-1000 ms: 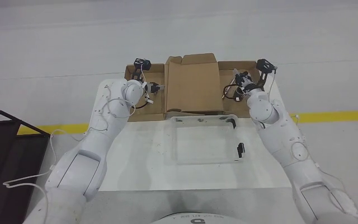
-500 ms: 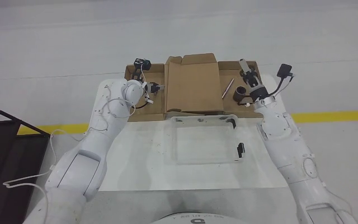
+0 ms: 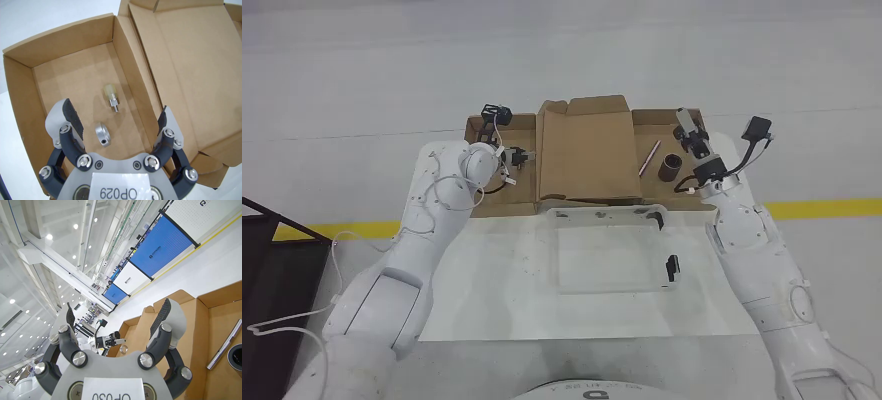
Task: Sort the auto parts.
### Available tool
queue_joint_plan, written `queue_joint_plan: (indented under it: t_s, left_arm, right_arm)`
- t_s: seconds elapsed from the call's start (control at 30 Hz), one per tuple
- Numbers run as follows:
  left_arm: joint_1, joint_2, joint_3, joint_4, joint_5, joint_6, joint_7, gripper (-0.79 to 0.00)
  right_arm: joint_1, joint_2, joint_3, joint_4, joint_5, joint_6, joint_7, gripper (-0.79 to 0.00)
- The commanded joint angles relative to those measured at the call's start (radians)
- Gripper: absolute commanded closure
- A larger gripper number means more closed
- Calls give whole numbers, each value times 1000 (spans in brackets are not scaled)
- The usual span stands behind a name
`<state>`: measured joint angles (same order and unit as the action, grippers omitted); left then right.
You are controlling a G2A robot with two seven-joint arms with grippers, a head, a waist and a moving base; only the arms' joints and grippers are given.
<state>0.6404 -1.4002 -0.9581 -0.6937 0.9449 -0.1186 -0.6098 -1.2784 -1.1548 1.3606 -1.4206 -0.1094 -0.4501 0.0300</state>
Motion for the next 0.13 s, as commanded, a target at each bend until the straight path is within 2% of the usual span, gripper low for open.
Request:
queue_joint_plan:
  t_s: [0.0, 0.1]
  left_arm:
    - [0, 0, 0, 0, 0, 0, 0, -785]
    - [0, 0, 0, 0, 0, 0, 0, -785]
  right_arm:
    - [0, 0, 0, 0, 0, 0, 0, -785]
    - [0, 0, 0, 0, 0, 0, 0, -785]
